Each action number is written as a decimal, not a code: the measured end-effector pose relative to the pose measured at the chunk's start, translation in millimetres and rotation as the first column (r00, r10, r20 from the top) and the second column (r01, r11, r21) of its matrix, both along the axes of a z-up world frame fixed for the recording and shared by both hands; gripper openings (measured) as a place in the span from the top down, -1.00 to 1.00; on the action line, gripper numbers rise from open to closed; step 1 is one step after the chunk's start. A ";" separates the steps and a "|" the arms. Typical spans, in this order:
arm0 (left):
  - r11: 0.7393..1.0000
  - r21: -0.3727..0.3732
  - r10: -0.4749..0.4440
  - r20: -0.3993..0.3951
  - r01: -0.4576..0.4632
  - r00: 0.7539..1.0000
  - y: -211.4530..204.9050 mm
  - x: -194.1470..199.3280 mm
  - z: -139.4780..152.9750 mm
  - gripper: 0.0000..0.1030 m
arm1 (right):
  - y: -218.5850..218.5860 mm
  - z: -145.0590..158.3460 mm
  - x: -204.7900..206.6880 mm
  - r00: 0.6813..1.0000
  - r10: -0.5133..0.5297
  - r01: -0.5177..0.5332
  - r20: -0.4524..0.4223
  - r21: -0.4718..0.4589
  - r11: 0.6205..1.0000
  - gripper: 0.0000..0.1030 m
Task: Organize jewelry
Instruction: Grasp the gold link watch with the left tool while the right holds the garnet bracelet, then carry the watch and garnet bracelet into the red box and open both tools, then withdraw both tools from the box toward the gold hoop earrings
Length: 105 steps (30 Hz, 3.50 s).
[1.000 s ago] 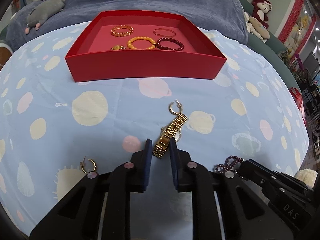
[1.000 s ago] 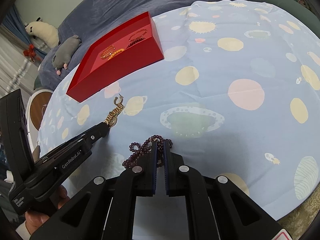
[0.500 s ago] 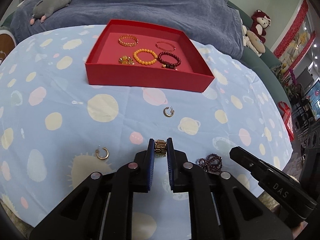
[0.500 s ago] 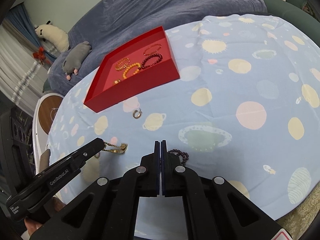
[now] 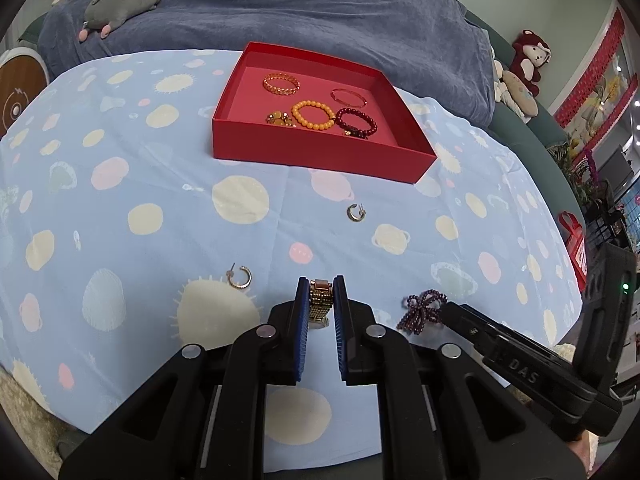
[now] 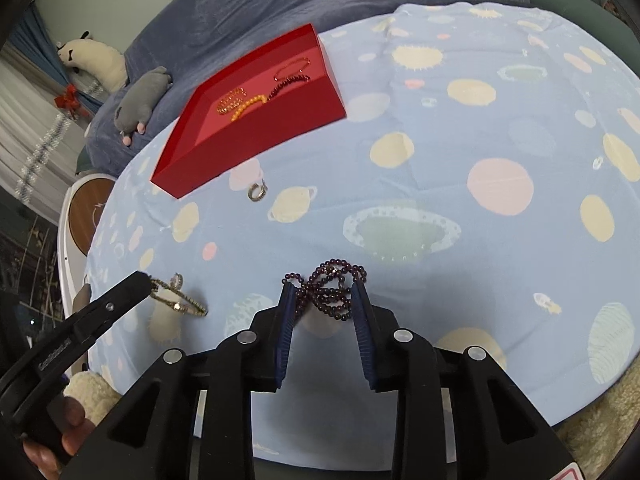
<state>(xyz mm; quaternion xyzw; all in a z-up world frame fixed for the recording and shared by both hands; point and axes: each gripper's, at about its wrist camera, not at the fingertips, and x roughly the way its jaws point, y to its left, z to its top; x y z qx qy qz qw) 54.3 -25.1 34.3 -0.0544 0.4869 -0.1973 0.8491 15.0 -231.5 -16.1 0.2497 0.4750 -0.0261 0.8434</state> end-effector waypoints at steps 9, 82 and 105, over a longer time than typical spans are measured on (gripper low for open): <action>1.000 0.005 -0.009 -0.017 0.009 1.000 -2.1 -3.8 -6.4 0.77 | 5.5 -8.7 18.2 1.000 0.008 -0.008 -0.002 -0.029 1.000 0.50; 0.977 -0.132 0.166 -0.008 -0.165 0.986 10.3 253.0 30.0 0.23 | -22.1 56.5 253.8 0.972 0.105 -0.093 0.208 -0.067 0.993 0.35; 0.986 0.024 0.168 -0.029 -0.167 0.985 48.2 71.6 5.0 0.12 | 6.4 55.1 71.4 0.986 0.092 -0.079 0.141 -0.095 0.992 0.35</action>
